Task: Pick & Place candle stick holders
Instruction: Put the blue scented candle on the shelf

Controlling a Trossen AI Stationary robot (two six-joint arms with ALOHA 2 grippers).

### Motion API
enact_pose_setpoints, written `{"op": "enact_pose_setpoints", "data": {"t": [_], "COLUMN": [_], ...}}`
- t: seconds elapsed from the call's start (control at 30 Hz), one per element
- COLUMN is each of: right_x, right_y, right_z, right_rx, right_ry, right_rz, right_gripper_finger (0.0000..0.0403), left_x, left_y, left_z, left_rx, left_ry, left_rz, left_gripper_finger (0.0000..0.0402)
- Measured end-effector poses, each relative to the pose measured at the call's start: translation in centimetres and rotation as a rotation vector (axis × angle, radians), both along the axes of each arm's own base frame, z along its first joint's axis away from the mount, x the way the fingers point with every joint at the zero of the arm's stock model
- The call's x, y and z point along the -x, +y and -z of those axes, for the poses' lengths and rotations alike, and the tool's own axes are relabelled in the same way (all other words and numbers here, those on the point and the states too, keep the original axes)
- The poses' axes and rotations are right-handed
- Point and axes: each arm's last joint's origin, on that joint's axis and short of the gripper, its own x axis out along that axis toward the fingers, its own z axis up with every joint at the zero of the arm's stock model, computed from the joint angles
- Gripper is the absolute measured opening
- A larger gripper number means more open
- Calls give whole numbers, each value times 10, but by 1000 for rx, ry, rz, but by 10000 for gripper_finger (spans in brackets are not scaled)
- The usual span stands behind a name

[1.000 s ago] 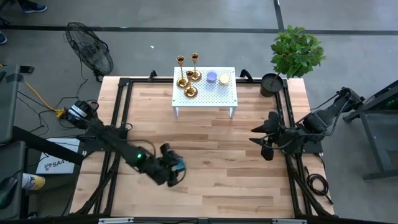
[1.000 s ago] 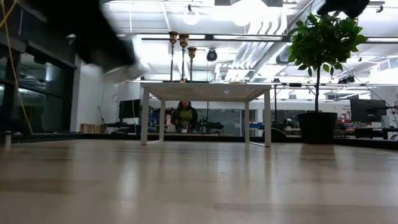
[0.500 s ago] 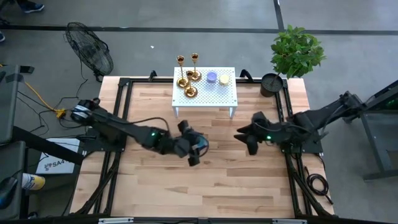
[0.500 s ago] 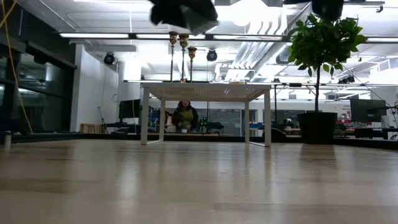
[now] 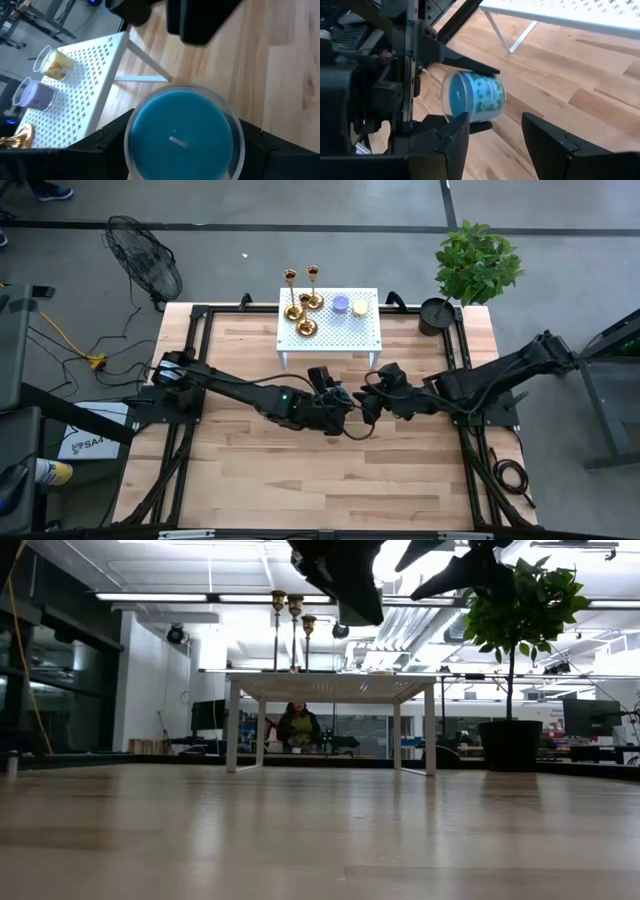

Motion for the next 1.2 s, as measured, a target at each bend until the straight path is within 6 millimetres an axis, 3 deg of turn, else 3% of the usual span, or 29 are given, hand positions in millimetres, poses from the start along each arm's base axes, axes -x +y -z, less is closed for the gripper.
{"op": "enact_pose_setpoints", "data": {"t": [0.53, 1.2], "right_x": [-37, -38], "right_y": [9, 9], "right_z": [3, 4], "right_rx": [-31, -68], "right_ry": [16, 10], "right_rz": [51, 64], "right_gripper_finger": [173, 43], "left_x": [-2, 1], "left_y": [0, 0], "left_z": [-2, 2], "left_rx": [5, 34], "left_ry": [-3, 39], "left_rz": [-15, -16], "left_gripper_finger": [240, 240]}}
